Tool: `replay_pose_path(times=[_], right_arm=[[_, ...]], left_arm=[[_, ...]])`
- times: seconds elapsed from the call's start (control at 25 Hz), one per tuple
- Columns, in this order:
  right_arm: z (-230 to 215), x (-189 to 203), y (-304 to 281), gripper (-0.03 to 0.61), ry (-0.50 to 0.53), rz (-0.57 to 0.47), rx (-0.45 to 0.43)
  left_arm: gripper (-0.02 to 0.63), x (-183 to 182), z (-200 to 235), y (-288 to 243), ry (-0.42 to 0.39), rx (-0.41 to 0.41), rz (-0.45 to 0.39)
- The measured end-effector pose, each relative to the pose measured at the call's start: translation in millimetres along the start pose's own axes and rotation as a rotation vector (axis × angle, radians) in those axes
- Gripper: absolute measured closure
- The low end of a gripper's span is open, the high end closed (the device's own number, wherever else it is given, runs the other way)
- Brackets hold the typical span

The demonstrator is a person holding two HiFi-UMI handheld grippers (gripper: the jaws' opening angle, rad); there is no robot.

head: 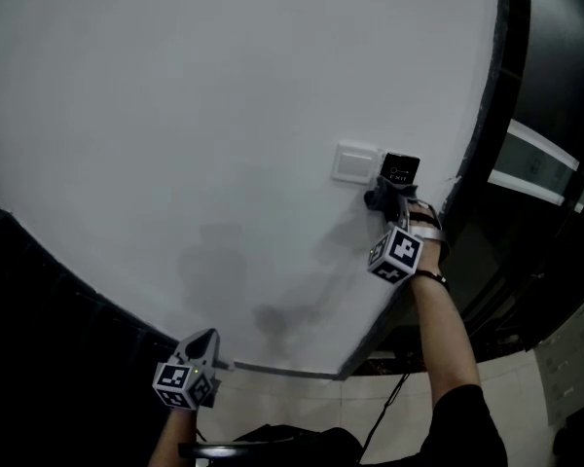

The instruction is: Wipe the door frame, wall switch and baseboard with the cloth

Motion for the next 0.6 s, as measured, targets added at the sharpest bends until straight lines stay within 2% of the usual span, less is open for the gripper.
replay_pose_path(times=[0.16, 0.24, 0.36, 0.48, 0.6], right_arm=[[-72.8, -18.0, 25.7, 0.483, 0.004, -0.088, 0.203], [-104.0, -27.3, 30.6, 0.483, 0.024, -0.089, 0.259], [-116.8, -29.3, 18.8, 0.483, 0.048, -0.047, 0.261], [-95.1, -16.1, -0.6, 0.484, -0.004, 0.040, 0.201], [-77.1, -8.6, -7.0, 0.483, -0.006, 0.052, 0.208]], left_arm=[[0.612, -0.3, -2.6, -0.2, 0.000, 0.004, 0.005], [0.612, -1.2, -3.6, -0.8, -0.003, 0.008, 0.001], [0.612, -2.6, -10.7, -2.5, -0.004, 0.026, -0.004], [0.612, -1.1, -18.9, -3.1, 0.006, 0.049, -0.004], [0.612, 6.4, -17.3, 0.0, 0.020, 0.042, 0.012]])
Point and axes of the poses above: the fingertips, and each gripper's own axes: y backward along the fingers, z to its left, x out of its underside, the point moved 2 cm from there along y, backward along the fingers, and after that the axes turned 7 degrees about -z, right-handed, at the moved point
